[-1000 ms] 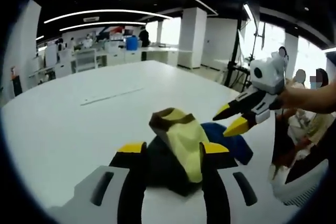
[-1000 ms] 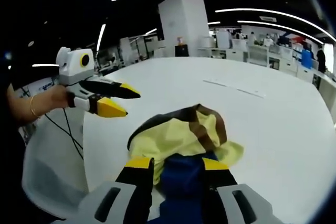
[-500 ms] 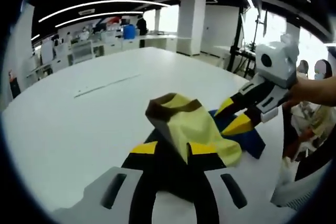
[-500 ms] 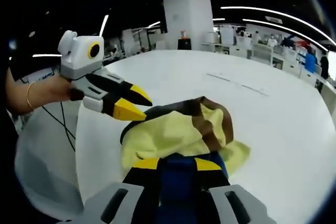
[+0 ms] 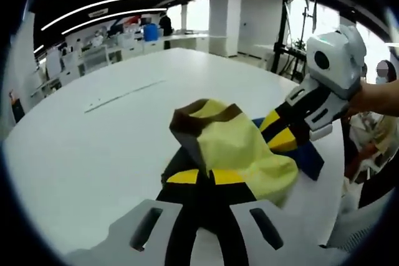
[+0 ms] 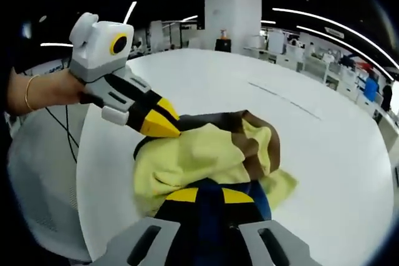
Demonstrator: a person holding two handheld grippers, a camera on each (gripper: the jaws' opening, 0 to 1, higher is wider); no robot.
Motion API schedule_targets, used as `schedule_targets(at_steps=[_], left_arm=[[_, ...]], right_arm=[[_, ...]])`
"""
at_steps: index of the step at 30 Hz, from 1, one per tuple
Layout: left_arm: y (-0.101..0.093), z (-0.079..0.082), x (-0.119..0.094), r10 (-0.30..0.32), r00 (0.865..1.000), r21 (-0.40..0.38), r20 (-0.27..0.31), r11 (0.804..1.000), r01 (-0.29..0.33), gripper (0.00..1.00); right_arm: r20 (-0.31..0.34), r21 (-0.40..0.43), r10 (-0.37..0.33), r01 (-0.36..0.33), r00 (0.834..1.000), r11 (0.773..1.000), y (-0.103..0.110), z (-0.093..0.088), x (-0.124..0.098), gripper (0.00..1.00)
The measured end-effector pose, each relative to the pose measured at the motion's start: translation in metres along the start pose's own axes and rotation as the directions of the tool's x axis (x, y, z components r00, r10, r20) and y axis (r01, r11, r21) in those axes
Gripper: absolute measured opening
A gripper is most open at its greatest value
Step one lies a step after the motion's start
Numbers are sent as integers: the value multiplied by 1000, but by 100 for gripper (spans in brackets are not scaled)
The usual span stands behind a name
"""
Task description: Fold the garment on the visible template until the final outline fits inside the template.
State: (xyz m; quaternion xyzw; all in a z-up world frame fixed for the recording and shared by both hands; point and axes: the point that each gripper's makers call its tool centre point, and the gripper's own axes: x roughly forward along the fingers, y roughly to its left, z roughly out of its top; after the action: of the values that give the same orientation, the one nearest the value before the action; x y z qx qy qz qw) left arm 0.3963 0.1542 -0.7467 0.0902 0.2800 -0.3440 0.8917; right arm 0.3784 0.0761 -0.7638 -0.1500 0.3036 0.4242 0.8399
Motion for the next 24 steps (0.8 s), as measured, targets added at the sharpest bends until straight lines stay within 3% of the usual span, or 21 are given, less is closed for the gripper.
schedule_targets(at_steps=[12, 24], left_arm=[[9, 0, -7, 27, 1000, -23, 13, 999, -27, 0], [18, 2, -42, 84, 995, -40, 45, 996, -82, 0]], right_arm=[[13, 25, -17, 17, 1000, 1000, -6, 3, -6, 0], [92, 85, -110, 103, 990, 991, -26, 20, -48, 0]])
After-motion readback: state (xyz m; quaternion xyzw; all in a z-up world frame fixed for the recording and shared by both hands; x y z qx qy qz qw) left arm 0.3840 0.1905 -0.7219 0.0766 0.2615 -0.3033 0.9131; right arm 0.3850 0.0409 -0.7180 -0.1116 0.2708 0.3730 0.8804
